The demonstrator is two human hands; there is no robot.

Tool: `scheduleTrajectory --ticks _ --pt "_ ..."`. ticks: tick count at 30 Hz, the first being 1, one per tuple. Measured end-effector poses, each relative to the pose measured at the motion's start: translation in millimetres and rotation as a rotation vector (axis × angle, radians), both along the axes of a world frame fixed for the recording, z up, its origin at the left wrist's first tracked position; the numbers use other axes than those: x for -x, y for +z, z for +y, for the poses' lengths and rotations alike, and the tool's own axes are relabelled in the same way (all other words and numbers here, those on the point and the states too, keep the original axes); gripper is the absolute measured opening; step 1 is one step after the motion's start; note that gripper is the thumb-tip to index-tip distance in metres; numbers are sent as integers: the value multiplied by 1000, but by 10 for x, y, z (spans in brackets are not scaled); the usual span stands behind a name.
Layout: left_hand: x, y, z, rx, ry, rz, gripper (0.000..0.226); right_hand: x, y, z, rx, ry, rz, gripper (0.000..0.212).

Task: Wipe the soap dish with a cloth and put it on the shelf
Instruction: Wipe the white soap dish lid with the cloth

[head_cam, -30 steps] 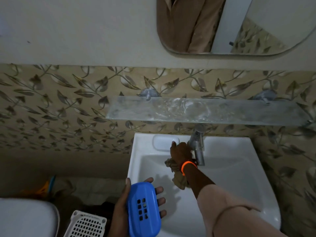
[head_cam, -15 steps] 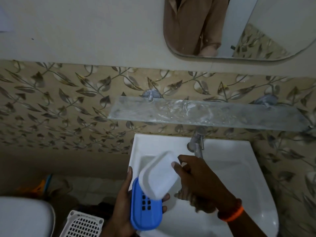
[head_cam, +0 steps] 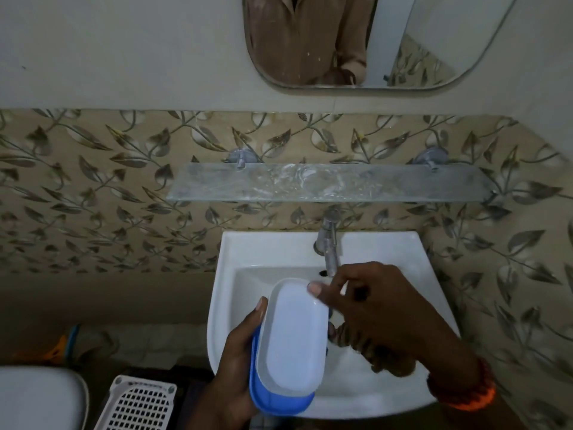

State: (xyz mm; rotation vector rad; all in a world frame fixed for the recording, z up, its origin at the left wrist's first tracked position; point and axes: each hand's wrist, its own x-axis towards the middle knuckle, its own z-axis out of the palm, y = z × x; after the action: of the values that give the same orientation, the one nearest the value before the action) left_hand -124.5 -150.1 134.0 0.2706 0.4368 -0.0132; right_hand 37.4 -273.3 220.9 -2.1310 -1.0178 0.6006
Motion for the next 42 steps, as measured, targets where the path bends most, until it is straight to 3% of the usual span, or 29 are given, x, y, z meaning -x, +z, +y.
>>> scheduleTrajectory --ticks 3,5,6,8,13,16,20,23,27,31,33,35,37,40,42 --pt "-3 -14 -43 -27 4 25 84 -21 163 -213 -153 -103 193 42" --pt "-38 -86 -51 -59 60 93 74 41 207 -277 -235 -74 275 28" --pt "-59 -113 -64 -102 95 133 67 95 176 -268 -255 -48 269 32" --pt "-134 -142 -61 -206 146 222 59 246 49 -188 -253 -41 163 33" --pt "-271 -9 -144 -471 217 283 44 528 -276 91 -274 -206 -174 12" --pt "-265 35 -146 -462 249 258 30 593 -238 132 -309 -180 -129 9" --pt "-248 133 -63 -392 166 216 33 677 -223 22 -49 187 -53 10" --pt "-241 140 -61 -385 118 233 31 637 -273 -16 81 253 -244 11" --pt "-279 93 -51 -382 99 261 43 477 -269 103 8 263 -497 18" --pt "-296 99 -56 -429 99 284 45 343 -355 169 38 123 -635 20" --pt "-285 99 -64 -469 88 281 40 419 -369 170 168 66 -631 28" --pt "-277 99 -55 -511 129 275 37 498 -349 120 271 27 -564 19" --pt "-281 125 -39 -474 160 251 44 541 -279 38 237 96 -339 13" --pt "-266 154 8 -455 136 206 44 544 -336 56 192 232 -36 24" --pt "-263 136 4 -434 125 229 46 578 -414 48 271 243 -78 26"
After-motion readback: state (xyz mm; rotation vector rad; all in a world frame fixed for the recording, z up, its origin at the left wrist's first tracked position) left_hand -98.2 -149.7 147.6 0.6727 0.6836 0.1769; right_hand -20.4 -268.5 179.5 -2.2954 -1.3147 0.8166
